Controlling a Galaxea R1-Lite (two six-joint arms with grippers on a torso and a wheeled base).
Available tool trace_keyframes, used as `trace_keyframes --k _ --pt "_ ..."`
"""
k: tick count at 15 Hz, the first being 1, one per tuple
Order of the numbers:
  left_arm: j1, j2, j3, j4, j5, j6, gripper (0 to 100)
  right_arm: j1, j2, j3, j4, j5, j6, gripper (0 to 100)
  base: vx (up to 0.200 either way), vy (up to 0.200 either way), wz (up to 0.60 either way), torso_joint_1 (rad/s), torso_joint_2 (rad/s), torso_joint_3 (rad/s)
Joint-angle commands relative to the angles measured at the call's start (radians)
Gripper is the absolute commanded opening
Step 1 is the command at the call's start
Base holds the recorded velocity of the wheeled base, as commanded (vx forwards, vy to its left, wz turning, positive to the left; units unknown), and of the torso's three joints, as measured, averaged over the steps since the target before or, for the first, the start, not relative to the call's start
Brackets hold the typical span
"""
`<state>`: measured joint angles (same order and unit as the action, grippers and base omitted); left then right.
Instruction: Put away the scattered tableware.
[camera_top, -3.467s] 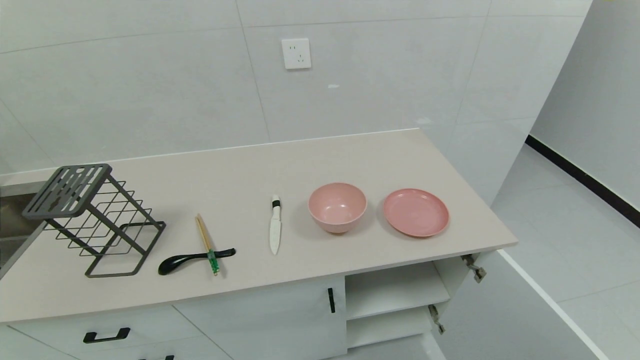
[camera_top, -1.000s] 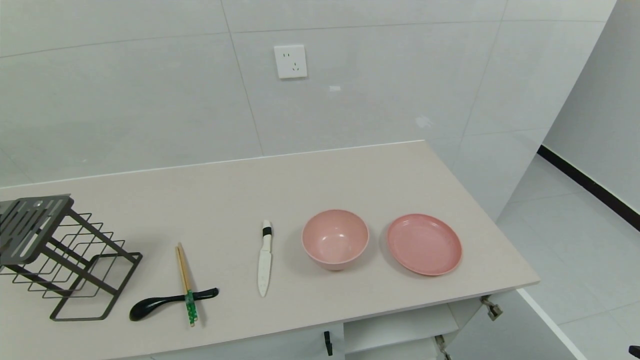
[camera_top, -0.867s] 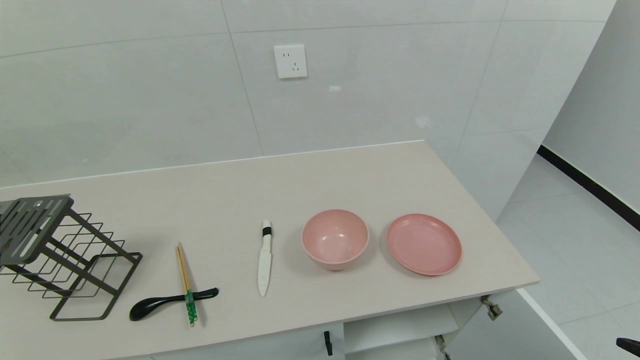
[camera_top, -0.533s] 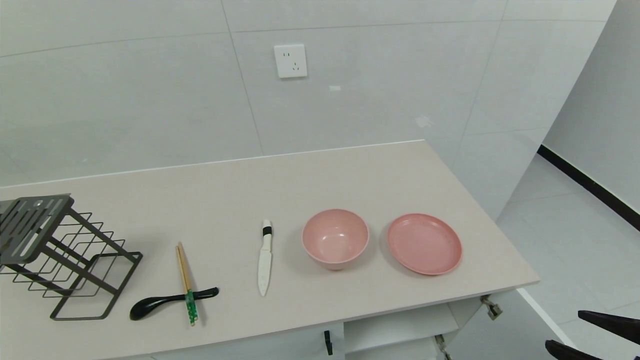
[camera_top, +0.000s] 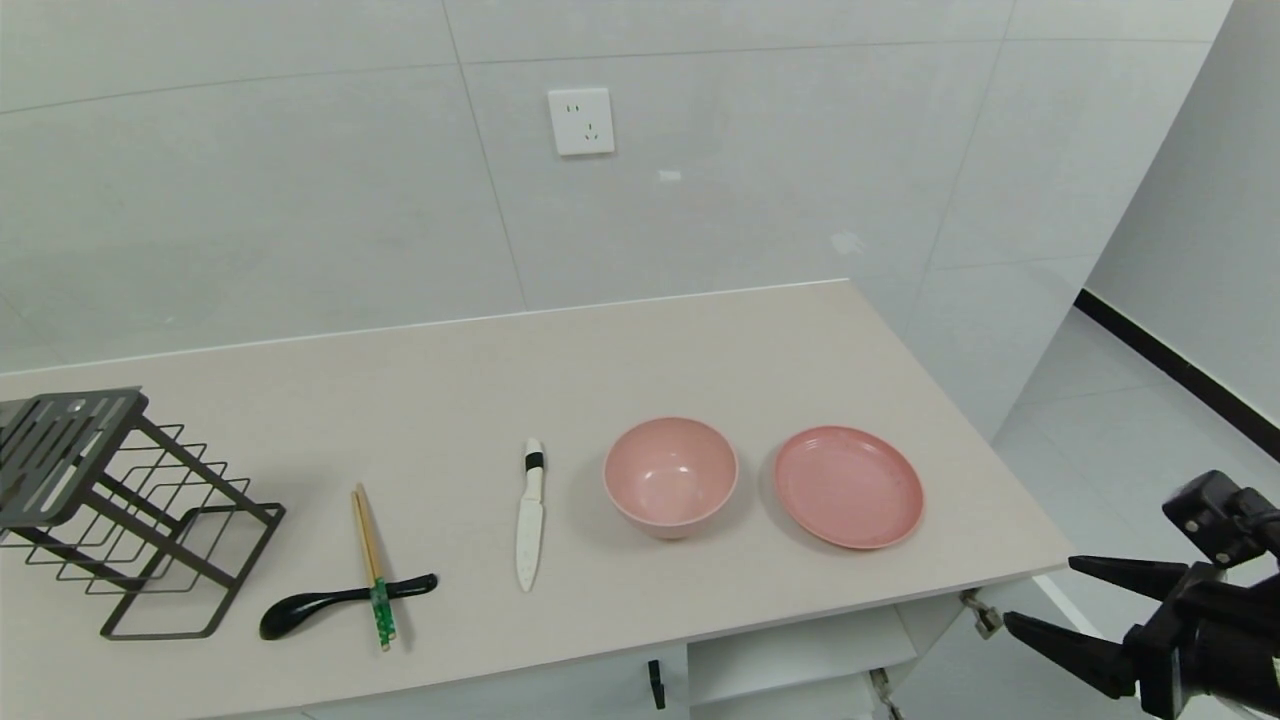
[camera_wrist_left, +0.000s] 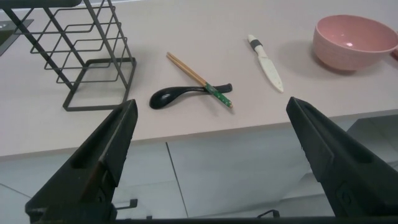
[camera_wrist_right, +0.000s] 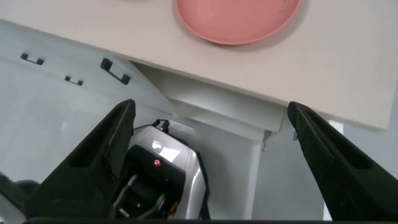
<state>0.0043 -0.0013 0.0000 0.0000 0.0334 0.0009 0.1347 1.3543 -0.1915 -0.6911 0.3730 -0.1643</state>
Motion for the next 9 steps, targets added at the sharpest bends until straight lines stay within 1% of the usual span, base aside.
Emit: trace_keyframes --k 1,6,9 --pt "0.000 0.001 0.000 0.000 0.000 -0.001 100 0.000 0.101 -0.052 -0.005 -0.002 -0.004 100 0.000 0.000 0.00 0.000 0.00 0.000" --pt "0.000 0.001 0.000 0.000 0.000 -0.002 100 0.000 0.166 -0.111 -0.013 -0.006 0.003 100 0.000 0.000 0.00 0.000 0.00 0.000" --pt "0.000 0.001 0.000 0.000 0.000 -0.002 100 -0.001 0.212 -0.132 -0.065 -0.009 0.006 100 0.000 0.000 0.00 0.000 0.00 0.000"
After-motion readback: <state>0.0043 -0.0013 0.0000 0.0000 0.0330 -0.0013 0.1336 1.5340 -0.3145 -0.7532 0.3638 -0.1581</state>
